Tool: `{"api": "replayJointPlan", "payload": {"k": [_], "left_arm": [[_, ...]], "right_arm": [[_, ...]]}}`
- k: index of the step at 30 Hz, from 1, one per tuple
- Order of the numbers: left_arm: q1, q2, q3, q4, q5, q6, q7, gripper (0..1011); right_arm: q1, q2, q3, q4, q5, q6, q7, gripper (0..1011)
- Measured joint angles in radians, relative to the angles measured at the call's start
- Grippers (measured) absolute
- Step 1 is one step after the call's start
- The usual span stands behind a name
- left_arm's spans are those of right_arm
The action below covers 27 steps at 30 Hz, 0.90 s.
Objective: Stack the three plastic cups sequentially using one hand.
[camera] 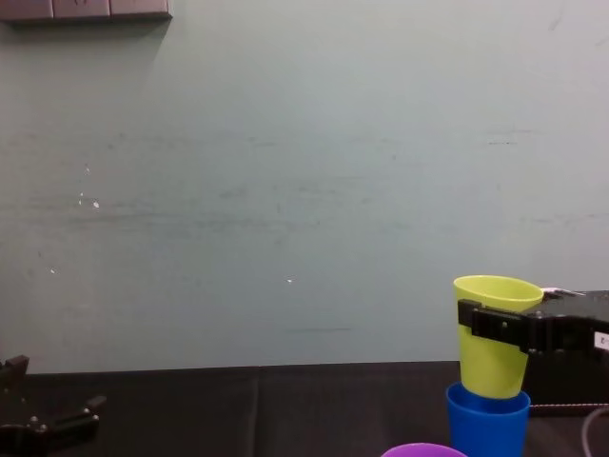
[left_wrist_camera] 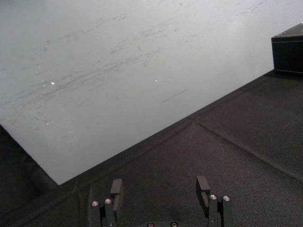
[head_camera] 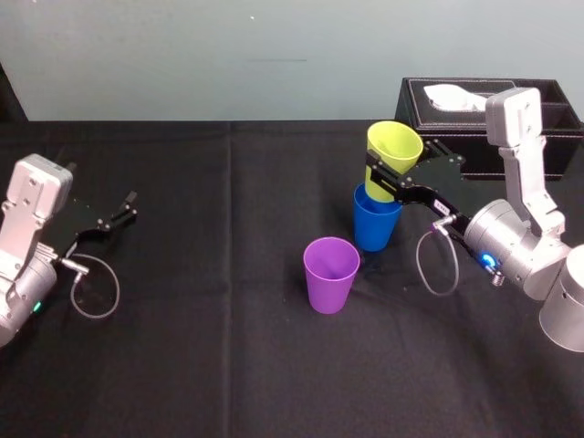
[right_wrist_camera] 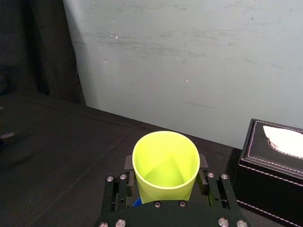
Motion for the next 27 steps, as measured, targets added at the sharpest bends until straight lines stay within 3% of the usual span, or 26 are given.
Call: {"api": "replayJointPlan", "payload": {"k": [27], "left_arm": [[0.000, 0.000, 0.000, 0.000, 0.000, 0.000, 0.000, 1011]], "right_arm": [[0.004, -0.011, -0.021, 0.059, -0.017, -0.024, 0.008, 741]]}}
